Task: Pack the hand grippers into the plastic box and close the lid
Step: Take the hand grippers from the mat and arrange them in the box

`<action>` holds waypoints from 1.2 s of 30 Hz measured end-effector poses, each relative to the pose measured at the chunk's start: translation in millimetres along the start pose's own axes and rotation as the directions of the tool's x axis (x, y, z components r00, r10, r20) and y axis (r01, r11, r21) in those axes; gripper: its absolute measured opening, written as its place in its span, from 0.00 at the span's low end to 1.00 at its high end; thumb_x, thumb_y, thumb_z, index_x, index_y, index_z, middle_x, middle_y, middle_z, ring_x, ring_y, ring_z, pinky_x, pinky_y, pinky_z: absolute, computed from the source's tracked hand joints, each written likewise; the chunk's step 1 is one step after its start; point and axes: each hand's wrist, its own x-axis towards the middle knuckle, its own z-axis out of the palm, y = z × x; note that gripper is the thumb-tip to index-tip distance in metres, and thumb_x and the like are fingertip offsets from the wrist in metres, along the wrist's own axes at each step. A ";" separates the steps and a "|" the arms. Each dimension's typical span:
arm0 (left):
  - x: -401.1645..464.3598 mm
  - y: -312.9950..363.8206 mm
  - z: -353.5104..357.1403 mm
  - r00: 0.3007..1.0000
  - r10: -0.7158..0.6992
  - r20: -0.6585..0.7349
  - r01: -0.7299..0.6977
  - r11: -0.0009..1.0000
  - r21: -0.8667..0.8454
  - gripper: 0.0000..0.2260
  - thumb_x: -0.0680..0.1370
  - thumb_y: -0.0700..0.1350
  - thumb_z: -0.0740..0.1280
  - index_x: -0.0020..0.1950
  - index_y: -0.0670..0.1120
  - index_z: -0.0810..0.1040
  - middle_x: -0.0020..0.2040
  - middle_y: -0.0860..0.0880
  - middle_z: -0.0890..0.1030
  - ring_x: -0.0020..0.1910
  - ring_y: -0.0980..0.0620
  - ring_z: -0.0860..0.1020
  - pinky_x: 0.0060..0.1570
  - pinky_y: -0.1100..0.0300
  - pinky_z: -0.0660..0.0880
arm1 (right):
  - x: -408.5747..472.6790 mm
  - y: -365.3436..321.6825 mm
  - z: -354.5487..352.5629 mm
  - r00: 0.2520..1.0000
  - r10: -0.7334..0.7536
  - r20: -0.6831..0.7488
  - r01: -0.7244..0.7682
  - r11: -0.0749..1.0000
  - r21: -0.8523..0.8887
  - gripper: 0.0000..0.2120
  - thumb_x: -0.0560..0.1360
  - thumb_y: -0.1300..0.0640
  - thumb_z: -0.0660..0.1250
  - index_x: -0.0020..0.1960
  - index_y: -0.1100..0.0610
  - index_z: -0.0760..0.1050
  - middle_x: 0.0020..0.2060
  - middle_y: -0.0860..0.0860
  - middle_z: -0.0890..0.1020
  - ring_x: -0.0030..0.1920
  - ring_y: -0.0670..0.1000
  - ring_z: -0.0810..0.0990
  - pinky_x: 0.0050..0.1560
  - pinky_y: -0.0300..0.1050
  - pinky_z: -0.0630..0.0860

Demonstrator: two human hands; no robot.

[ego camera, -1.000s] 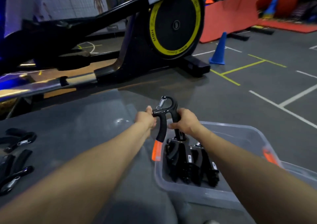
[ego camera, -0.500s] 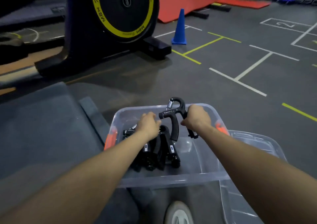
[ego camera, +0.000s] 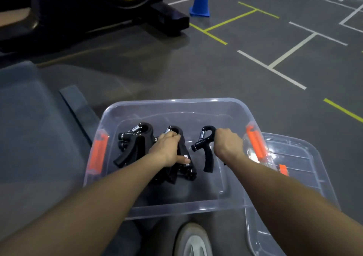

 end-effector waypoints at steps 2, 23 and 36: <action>3.0 -0.1 -0.8 1.000 0.012 0.005 -0.012 1.000 0.028 0.38 0.69 0.57 0.73 0.74 0.45 0.62 0.75 0.49 0.60 0.74 0.47 0.57 0.72 0.53 0.60 | 4.8 -0.2 9.9 1.000 0.007 0.022 -0.007 1.000 0.001 0.14 0.72 0.70 0.57 0.52 0.62 0.76 0.51 0.58 0.81 0.52 0.62 0.81 0.41 0.47 0.70; 2.0 -1.4 1.2 1.000 0.024 0.017 -0.024 0.999 0.032 0.39 0.71 0.57 0.71 0.75 0.46 0.58 0.76 0.51 0.57 0.75 0.47 0.58 0.72 0.51 0.61 | 28.6 -11.1 40.4 0.992 -0.045 0.118 0.017 0.973 0.228 0.12 0.74 0.68 0.60 0.57 0.65 0.74 0.56 0.63 0.79 0.57 0.63 0.77 0.53 0.50 0.75; -127.4 -74.2 -99.2 0.881 -0.225 -0.416 0.149 0.967 -0.207 0.17 0.74 0.48 0.68 0.62 0.46 0.75 0.63 0.44 0.75 0.63 0.44 0.74 0.64 0.53 0.70 | -46.5 -149.2 -72.7 0.949 -0.313 -0.042 0.298 0.847 0.441 0.21 0.72 0.57 0.71 0.63 0.61 0.74 0.59 0.59 0.79 0.61 0.58 0.77 0.59 0.46 0.72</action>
